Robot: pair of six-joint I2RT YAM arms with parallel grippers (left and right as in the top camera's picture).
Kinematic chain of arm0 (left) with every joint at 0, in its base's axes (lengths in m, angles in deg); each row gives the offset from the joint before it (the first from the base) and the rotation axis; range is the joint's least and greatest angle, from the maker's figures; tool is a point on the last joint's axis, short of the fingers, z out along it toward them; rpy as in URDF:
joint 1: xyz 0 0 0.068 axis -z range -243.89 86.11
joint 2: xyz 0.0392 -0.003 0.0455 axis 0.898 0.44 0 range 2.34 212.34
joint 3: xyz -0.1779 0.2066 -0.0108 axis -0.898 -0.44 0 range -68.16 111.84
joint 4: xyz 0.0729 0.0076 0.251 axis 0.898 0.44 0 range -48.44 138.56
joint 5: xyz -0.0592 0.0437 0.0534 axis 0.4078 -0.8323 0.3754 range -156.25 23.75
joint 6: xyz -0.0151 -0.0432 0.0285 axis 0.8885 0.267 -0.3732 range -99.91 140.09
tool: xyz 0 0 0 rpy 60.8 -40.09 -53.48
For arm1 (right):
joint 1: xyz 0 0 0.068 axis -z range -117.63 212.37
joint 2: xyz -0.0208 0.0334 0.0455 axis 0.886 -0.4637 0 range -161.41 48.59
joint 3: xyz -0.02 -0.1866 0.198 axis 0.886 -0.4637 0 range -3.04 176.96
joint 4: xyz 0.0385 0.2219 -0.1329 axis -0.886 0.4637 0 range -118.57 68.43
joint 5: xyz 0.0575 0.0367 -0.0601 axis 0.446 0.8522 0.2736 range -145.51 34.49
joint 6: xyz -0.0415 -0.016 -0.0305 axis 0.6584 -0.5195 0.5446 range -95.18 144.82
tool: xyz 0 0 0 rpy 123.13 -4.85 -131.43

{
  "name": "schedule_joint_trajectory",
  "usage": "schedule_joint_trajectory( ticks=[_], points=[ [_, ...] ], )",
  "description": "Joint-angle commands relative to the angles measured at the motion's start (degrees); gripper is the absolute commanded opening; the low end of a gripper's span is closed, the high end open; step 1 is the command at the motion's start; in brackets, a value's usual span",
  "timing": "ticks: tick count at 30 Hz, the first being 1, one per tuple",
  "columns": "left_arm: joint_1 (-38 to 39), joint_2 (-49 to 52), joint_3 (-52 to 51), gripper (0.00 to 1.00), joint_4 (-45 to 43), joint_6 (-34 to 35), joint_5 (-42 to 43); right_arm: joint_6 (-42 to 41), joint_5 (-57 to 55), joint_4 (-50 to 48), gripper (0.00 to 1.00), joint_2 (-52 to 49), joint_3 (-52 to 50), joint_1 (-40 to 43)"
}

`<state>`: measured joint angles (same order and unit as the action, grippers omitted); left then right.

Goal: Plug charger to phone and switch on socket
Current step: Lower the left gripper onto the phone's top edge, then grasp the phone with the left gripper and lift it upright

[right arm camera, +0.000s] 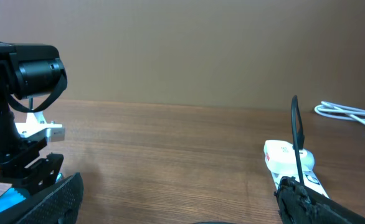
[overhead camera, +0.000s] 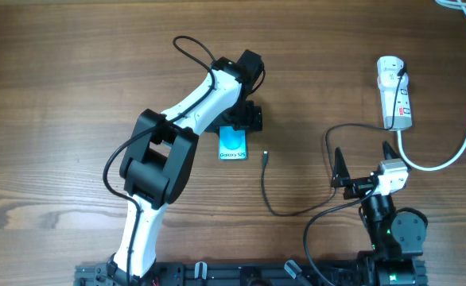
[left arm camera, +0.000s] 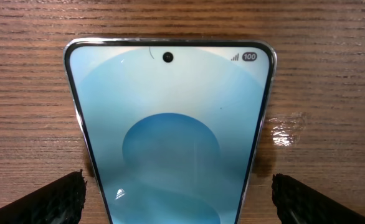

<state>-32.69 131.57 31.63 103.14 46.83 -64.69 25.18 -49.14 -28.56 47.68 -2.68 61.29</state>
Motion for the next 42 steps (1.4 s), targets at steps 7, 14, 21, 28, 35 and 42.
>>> schedule_joint_trajectory(
  ticks=[7,14,21,28,35,42],
  points=[
    [0.07,1.09,-3.67,1.00,-1.57,0.98,0.33,0.98,-0.31,-0.20,1.00,0.26,-0.02,0.02],
    [0.09,1.09,-7.65,1.00,-3.56,2.05,0.28,0.96,-0.31,-0.20,1.00,0.26,-0.02,0.02],
    [0.09,1.09,-7.65,1.00,-3.65,2.08,0.31,0.98,-0.31,-0.20,1.00,0.26,-0.02,0.02],
    [0.09,1.09,-7.65,0.99,-3.78,2.08,0.31,0.98,-0.31,-0.20,1.00,0.26,-0.02,0.02],
    [0.09,1.09,-7.65,0.92,-3.78,2.08,0.31,0.98,-0.31,-0.20,1.00,0.26,-0.02,0.02],
    [0.09,1.09,-7.65,0.83,-3.78,2.08,0.31,0.98,-0.33,-0.20,1.00,0.26,-0.02,0.02]
  ],
)
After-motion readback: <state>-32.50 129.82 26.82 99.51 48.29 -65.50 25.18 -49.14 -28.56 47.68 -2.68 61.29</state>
